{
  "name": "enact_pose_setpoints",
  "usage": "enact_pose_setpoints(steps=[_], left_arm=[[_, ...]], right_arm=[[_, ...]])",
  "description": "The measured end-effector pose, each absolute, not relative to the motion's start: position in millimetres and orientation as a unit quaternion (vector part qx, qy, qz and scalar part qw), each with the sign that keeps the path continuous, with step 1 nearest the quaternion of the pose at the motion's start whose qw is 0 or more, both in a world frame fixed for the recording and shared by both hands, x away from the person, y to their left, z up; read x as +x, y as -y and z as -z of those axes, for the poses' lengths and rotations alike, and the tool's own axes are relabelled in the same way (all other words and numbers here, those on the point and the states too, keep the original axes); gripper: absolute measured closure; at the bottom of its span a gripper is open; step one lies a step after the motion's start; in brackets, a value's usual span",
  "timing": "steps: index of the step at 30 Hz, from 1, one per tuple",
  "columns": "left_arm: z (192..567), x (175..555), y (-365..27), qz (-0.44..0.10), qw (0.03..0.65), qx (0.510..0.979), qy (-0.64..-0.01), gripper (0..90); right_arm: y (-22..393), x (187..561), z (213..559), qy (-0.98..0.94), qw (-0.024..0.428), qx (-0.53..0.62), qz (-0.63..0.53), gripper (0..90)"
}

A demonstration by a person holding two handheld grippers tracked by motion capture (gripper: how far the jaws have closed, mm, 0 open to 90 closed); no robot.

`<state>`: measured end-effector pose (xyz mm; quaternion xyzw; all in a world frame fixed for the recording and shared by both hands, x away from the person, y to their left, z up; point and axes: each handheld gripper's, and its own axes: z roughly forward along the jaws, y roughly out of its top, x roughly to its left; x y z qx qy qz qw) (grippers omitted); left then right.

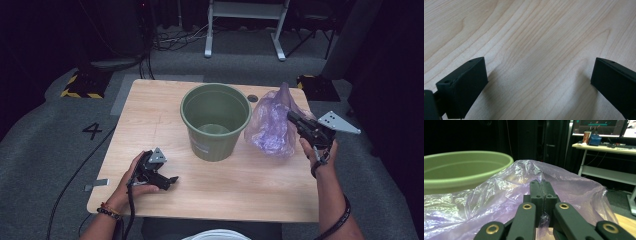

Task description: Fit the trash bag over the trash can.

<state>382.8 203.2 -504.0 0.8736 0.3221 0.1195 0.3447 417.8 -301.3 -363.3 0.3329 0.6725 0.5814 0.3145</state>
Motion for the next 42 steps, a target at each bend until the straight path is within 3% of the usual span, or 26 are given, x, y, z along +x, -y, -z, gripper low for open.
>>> enact_pose_setpoints(steps=[6, 7, 8, 9, 10, 11, 12, 14, 16, 17, 19, 31, 42], left_arm=[[503, 383, -203, -0.123, 0.347, 0.872, -0.322, 2.3], [502, 383, -203, -0.124, 0.352, 0.872, -0.317, 6.9], [500, 381, -204, -0.131, 0.359, 0.869, -0.314, 22.8], [500, 381, -204, -0.131, 0.359, 0.869, -0.314, 22.6], [498, 381, -203, -0.135, 0.362, 0.867, -0.316, 14.0], [498, 381, -203, -0.135, 0.362, 0.867, -0.316, 12.1], [497, 382, -203, -0.133, 0.362, 0.867, -0.314, 12.1], [495, 381, -203, -0.135, 0.366, 0.866, -0.312, 21.7], [492, 379, -204, -0.155, 0.373, 0.86, -0.313, 15.1], [488, 376, -205, -0.181, 0.377, 0.853, -0.313, 19.7], [483, 375, -207, -0.188, 0.394, 0.843, -0.313, 19.3], [441, 372, -224, -0.185, 0.455, 0.81, -0.319, 16.0], [384, 366, -226, -0.225, 0.498, 0.779, -0.305, 15.9]], right_arm=[[302, 415, 345, -0.661, 0.332, 0.33, -0.587, 90.0], [302, 415, 342, -0.659, 0.334, 0.329, -0.589, 90.0], [301, 415, 337, -0.653, 0.339, 0.33, -0.592, 90.0], [301, 415, 337, -0.653, 0.339, 0.33, -0.592, 90.0], [300, 416, 332, -0.649, 0.341, 0.329, -0.595, 90.0], [300, 416, 332, -0.649, 0.341, 0.329, -0.595, 90.0], [299, 416, 330, -0.647, 0.342, 0.33, -0.596, 90.0], [298, 417, 325, -0.643, 0.345, 0.329, -0.599, 90.0], [296, 417, 320, -0.638, 0.346, 0.328, -0.605, 90.0], [295, 418, 316, -0.635, 0.347, 0.327, -0.608, 90.0], [291, 422, 311, -0.631, 0.347, 0.328, -0.612, 90.0], [248, 443, 295, -0.637, 0.351, 0.314, -0.61, 90.0], [198, 455, 314, -0.678, 0.35, 0.3, -0.573, 90.0]])
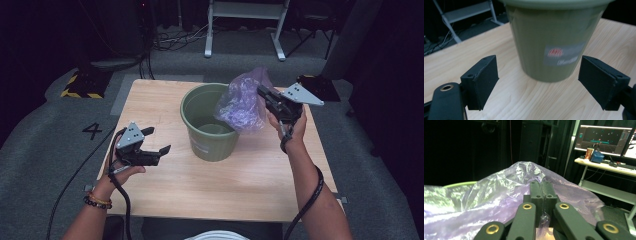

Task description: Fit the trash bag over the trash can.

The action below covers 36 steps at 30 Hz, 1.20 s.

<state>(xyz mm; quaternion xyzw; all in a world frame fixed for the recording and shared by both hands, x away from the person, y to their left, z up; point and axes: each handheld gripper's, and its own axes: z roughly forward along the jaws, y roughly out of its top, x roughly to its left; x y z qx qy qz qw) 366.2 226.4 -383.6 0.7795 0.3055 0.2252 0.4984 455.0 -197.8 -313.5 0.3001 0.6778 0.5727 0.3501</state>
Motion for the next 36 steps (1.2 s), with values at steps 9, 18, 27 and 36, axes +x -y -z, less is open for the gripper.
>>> enact_pose_setpoints(steps=[9, 18, 27, 36], left_arm=[[347, 366, -190, -0.23, 0.518, 0.786, -0.247, 16.0], [320, 374, -147, -0.235, 0.529, 0.791, -0.199, 16.0], [309, 390, -102, -0.242, 0.482, 0.822, -0.185, 15.9], [314, 410, -98, -0.284, 0.432, 0.833, -0.196, 54.2]], right_arm=[[181, 458, 323, -0.688, 0.353, 0.302, -0.557, 90.0], [170, 457, 326, -0.696, 0.348, 0.298, -0.553, 89.9], [158, 454, 329, -0.704, 0.337, 0.288, -0.555, 89.7], [159, 443, 331, -0.712, 0.32, 0.271, -0.563, 89.7]])
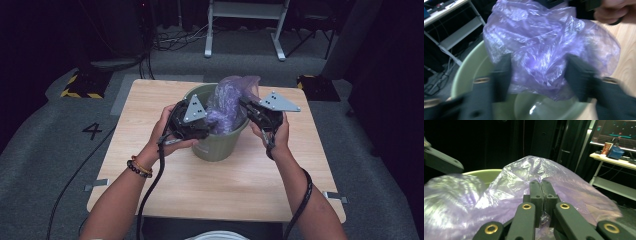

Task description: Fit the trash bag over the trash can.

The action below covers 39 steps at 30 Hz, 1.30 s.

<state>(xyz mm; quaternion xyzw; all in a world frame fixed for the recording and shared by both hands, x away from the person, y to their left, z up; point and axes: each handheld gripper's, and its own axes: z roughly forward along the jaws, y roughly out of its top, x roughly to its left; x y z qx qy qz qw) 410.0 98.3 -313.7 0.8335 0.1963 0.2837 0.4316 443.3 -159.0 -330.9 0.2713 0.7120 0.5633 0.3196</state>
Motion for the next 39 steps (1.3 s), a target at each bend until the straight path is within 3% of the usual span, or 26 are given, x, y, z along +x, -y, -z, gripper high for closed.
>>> enact_pose_setpoints(steps=[3, 7, 8, 9, 10, 13, 14, 19, 24, 27, 30, 31, 33, 34, 36, 39], left_arm=[[315, 415, -102, -0.296, 0.41, 0.84, -0.194, 67.1], [318, 423, -107, -0.308, 0.378, 0.849, -0.205, 71.9], [319, 426, -107, -0.308, 0.372, 0.849, -0.214, 68.7], [320, 428, -108, -0.304, 0.375, 0.847, -0.223, 59.1], [320, 429, -110, -0.289, 0.386, 0.845, -0.229, 39.0], [318, 426, -115, -0.27, 0.419, 0.838, -0.224, 32.9], [317, 424, -117, -0.271, 0.431, 0.832, -0.222, 26.4], [309, 416, -120, -0.226, 0.488, 0.819, -0.198, 24.9], [304, 412, -97, -0.237, 0.462, 0.835, -0.181, 23.7], [307, 417, -86, -0.264, 0.429, 0.843, -0.192, 29.4], [309, 427, -86, -0.249, 0.428, 0.845, -0.203, 48.5], [311, 430, -86, -0.245, 0.425, 0.848, -0.199, 48.5], [313, 430, -87, -0.261, 0.421, 0.849, -0.182, 63.0], [314, 429, -87, -0.26, 0.427, 0.849, -0.172, 75.2], [315, 428, -88, -0.259, 0.429, 0.85, -0.162, 87.4], [317, 428, -89, -0.258, 0.424, 0.853, -0.159, 89.8]], right_arm=[[160, 440, 332, -0.715, 0.31, 0.26, -0.57, 89.5], [159, 433, 332, -0.725, 0.302, 0.234, -0.573, 89.4], [158, 431, 332, -0.729, 0.3, 0.228, -0.571, 89.3], [157, 430, 333, -0.732, 0.299, 0.225, -0.569, 89.4], [155, 428, 334, -0.738, 0.3, 0.22, -0.563, 89.4], [152, 427, 335, -0.742, 0.301, 0.219, -0.557, 89.3], [149, 424, 338, -0.747, 0.306, 0.218, -0.549, 89.3], [146, 422, 340, -0.749, 0.31, 0.222, -0.542, 88.5], [143, 419, 340, -0.75, 0.306, 0.217, -0.545, 87.9], [143, 415, 338, -0.752, 0.302, 0.207, -0.548, 87.9], [144, 413, 337, -0.756, 0.304, 0.192, -0.547, 87.7], [145, 413, 336, -0.757, 0.303, 0.187, -0.548, 87.6], [147, 412, 335, -0.758, 0.295, 0.182, -0.553, 87.4], [148, 412, 335, -0.758, 0.295, 0.181, -0.553, 87.0], [151, 410, 336, -0.756, 0.287, 0.177, -0.56, 85.9], [152, 409, 337, -0.755, 0.284, 0.177, -0.564, 85.3]])
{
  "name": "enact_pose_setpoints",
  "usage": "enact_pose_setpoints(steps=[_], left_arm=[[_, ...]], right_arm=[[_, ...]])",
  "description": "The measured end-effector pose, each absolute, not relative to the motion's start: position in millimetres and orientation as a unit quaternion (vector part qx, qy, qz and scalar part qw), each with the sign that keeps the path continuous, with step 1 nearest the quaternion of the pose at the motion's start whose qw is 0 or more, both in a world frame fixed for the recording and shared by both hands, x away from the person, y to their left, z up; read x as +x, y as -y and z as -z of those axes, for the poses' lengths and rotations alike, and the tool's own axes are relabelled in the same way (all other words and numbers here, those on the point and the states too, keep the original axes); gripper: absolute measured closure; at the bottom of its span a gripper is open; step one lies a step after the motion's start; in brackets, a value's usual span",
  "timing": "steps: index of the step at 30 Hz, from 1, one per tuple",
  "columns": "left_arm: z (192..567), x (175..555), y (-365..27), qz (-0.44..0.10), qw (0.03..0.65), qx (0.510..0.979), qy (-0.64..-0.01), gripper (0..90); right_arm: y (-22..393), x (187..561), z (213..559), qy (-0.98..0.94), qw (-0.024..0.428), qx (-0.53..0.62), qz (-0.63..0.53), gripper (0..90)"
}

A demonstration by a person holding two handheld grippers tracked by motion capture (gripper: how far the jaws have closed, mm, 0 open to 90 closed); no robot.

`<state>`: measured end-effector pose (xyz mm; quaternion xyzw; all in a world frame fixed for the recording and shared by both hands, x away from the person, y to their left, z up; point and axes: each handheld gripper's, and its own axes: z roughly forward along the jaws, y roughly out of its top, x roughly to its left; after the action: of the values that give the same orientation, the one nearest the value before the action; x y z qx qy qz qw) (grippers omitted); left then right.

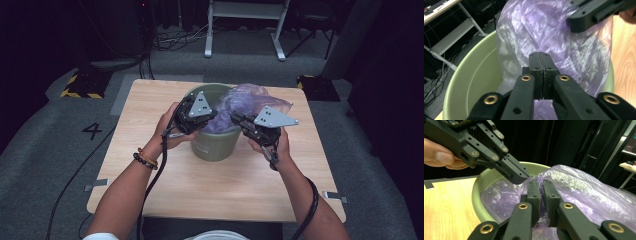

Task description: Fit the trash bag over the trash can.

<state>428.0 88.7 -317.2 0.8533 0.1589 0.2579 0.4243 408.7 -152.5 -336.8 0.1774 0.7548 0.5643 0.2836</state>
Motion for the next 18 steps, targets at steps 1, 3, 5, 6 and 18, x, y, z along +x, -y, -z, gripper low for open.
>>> enact_pose_setpoints(steps=[1, 3, 5, 6, 18], left_arm=[[317, 427, -89, -0.261, 0.424, 0.852, -0.16, 90.0], [317, 427, -92, -0.243, 0.437, 0.851, -0.159, 89.8], [315, 427, -93, -0.231, 0.457, 0.843, -0.165, 68.4], [315, 427, -92, -0.23, 0.461, 0.839, -0.173, 53.8], [317, 434, -70, -0.212, 0.422, 0.869, -0.147, 56.6]], right_arm=[[153, 408, 337, -0.755, 0.281, 0.179, -0.565, 85.2], [153, 408, 339, -0.757, 0.279, 0.179, -0.562, 86.3], [152, 408, 339, -0.76, 0.279, 0.178, -0.559, 87.3], [152, 409, 339, -0.761, 0.277, 0.178, -0.559, 87.6], [152, 406, 327, -0.745, 0.271, 0.175, -0.584, 89.4]])
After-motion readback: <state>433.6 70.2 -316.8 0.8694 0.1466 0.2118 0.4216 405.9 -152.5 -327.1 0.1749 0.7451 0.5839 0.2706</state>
